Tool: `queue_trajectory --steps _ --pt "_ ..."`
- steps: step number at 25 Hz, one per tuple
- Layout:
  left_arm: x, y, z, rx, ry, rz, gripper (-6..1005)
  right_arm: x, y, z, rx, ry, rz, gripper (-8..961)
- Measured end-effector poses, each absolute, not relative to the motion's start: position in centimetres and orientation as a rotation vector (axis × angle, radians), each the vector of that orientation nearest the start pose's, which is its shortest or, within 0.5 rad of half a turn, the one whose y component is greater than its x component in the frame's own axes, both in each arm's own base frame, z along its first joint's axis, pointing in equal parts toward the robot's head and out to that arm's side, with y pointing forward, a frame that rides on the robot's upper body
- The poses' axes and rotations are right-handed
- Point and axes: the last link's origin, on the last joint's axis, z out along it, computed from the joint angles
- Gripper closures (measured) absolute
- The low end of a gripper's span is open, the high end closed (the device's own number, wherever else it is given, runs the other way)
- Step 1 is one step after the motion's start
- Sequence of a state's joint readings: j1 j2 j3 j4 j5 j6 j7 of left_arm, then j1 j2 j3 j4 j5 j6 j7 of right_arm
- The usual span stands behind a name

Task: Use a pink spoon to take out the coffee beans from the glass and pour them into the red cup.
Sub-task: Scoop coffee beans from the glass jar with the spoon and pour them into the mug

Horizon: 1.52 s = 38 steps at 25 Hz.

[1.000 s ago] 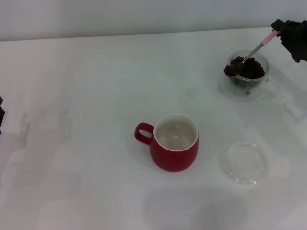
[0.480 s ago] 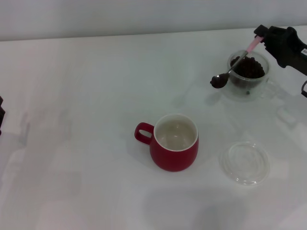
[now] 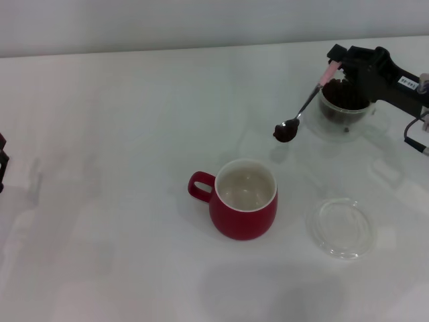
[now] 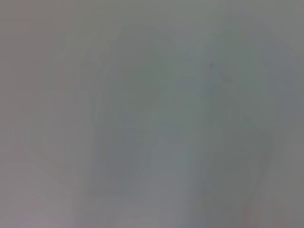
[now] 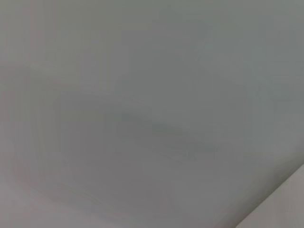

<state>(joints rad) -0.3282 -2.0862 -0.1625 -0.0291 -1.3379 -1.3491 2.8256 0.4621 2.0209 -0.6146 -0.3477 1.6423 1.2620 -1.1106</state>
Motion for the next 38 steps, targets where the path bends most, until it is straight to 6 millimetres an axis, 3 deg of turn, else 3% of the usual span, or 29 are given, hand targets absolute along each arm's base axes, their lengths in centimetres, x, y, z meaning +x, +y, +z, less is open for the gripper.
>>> queue_trajectory --steps 28,38 --pt "-35.6 26.9 -2.0 -1.712 -0.586 -0.737 514 30.2 33.3 -0.9 -1.831 1.79 1.358 802" --pt "-35.6 27.0 -2.1 -1.713 -0.59 -0.732 514 29.2 32.8 -1.4 -1.935 1.687 1.376 802"
